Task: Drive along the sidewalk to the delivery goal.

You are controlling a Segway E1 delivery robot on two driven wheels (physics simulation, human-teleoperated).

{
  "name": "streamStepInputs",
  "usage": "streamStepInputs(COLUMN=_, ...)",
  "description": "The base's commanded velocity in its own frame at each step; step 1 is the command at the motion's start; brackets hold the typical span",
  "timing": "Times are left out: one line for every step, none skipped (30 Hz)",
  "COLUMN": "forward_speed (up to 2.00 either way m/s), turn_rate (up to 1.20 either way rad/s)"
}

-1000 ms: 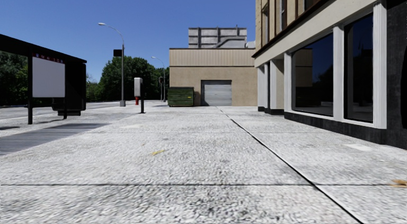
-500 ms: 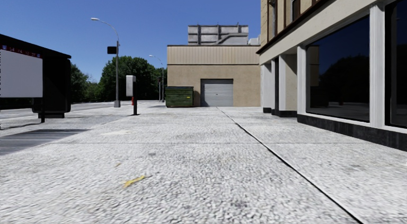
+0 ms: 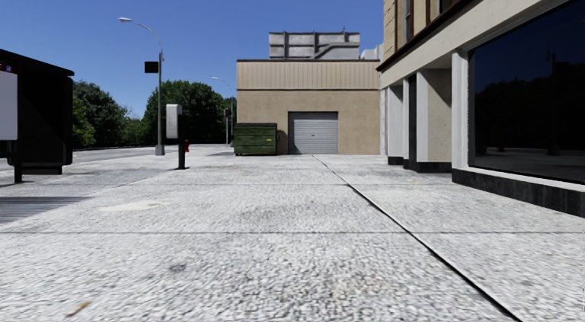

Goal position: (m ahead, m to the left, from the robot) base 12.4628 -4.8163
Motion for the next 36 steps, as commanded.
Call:
streamStepInputs(forward_speed=2.00, turn_rate=0.00)
streamStepInputs(forward_speed=2.00, turn_rate=0.00)
streamStepInputs(forward_speed=2.00, turn_rate=0.00)
streamStepInputs(forward_speed=2.00, turn_rate=0.00)
streamStepInputs(forward_speed=2.00, turn_rate=0.00)
streamStepInputs(forward_speed=2.00, turn_rate=0.00)
streamStepInputs(forward_speed=2.00, turn_rate=0.00)
streamStepInputs(forward_speed=2.00, turn_rate=0.00)
streamStepInputs(forward_speed=2.00, turn_rate=0.00)
streamStepInputs(forward_speed=2.00, turn_rate=0.00)
streamStepInputs(forward_speed=2.00, turn_rate=0.00)
streamStepInputs(forward_speed=2.00, turn_rate=0.00)
streamStepInputs(forward_speed=2.00, turn_rate=0.00)
streamStepInputs(forward_speed=2.00, turn_rate=0.00)
streamStepInputs(forward_speed=2.00, turn_rate=0.00)
streamStepInputs(forward_speed=2.00, turn_rate=0.00)
streamStepInputs(forward_speed=2.00, turn_rate=0.00)
streamStepInputs(forward_speed=2.00, turn_rate=0.00)
streamStepInputs(forward_speed=2.00, turn_rate=0.00)
streamStepInputs(forward_speed=2.00, turn_rate=0.00)
streamStepInputs(forward_speed=2.00, turn_rate=0.00)
streamStepInputs(forward_speed=2.00, turn_rate=0.00)
streamStepInputs(forward_speed=2.00, turn_rate=0.00)
streamStepInputs(forward_speed=2.00, turn_rate=0.00)
streamStepInputs(forward_speed=2.00, turn_rate=0.00)
streamStepInputs(forward_speed=2.00, turn_rate=0.00)
streamStepInputs(forward_speed=2.00, turn_rate=0.00)
streamStepInputs(forward_speed=2.00, turn_rate=0.00)
streamStepInputs(forward_speed=2.00, turn_rate=0.00)
streamStepInputs(forward_speed=2.00, turn_rate=0.00)
streamStepInputs(forward_speed=2.00, turn_rate=0.00)
streamStepInputs(forward_speed=2.00, turn_rate=0.00)
streamStepInputs(forward_speed=2.00, turn_rate=0.00)
streamStepInputs(forward_speed=2.00, turn_rate=0.00)
streamStepInputs(forward_speed=2.00, turn_rate=0.00)
streamStepInputs(forward_speed=2.00, turn_rate=0.00)
